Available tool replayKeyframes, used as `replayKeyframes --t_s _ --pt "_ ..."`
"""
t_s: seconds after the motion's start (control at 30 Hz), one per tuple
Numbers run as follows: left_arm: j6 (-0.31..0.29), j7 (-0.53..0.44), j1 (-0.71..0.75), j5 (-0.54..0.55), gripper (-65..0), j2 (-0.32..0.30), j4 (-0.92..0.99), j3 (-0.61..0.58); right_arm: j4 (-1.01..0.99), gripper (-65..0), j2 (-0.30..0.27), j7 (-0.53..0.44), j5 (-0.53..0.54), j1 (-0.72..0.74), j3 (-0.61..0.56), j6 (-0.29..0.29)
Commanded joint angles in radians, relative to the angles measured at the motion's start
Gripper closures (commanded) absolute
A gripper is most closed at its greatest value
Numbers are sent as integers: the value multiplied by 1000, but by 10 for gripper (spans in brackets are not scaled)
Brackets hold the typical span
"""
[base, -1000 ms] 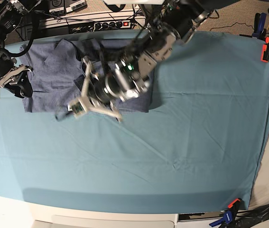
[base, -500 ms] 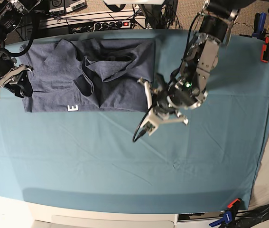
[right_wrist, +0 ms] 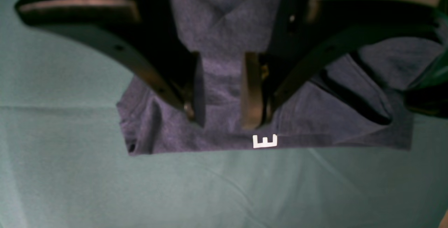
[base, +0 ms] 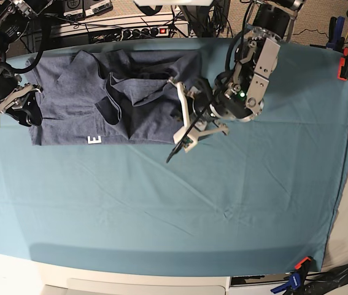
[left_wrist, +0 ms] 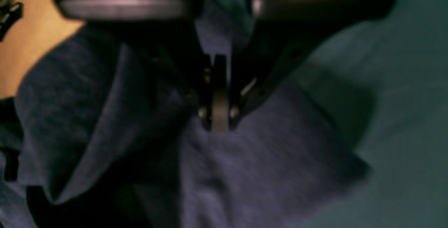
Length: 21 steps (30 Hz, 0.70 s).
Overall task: Fold the T-shirt properly
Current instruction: 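Raise the left gripper and move it toward the shirt's collar edge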
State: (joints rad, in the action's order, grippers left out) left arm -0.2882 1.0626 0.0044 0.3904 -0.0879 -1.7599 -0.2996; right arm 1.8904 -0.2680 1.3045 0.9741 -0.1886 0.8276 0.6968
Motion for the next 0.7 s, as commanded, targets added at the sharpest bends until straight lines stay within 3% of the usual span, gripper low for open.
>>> replayKeyframes --t_s 0.0,0.23,0.53,0.67 --pt "-21 -15 0 31 0 14 -18 0 13 -186 -20 -32 24 6 5 1" --pt "-26 -14 65 41 0 46 -18 -56 13 -186 -20 -34 24 6 5 1" --pt "-27 -16 98 17 0 47 -18 -293 13 -186 -20 -34 24 6 5 1" --pt "-26 -18 98 -50 0 64 -18 -368 13 -186 -20 -34 24 6 5 1"
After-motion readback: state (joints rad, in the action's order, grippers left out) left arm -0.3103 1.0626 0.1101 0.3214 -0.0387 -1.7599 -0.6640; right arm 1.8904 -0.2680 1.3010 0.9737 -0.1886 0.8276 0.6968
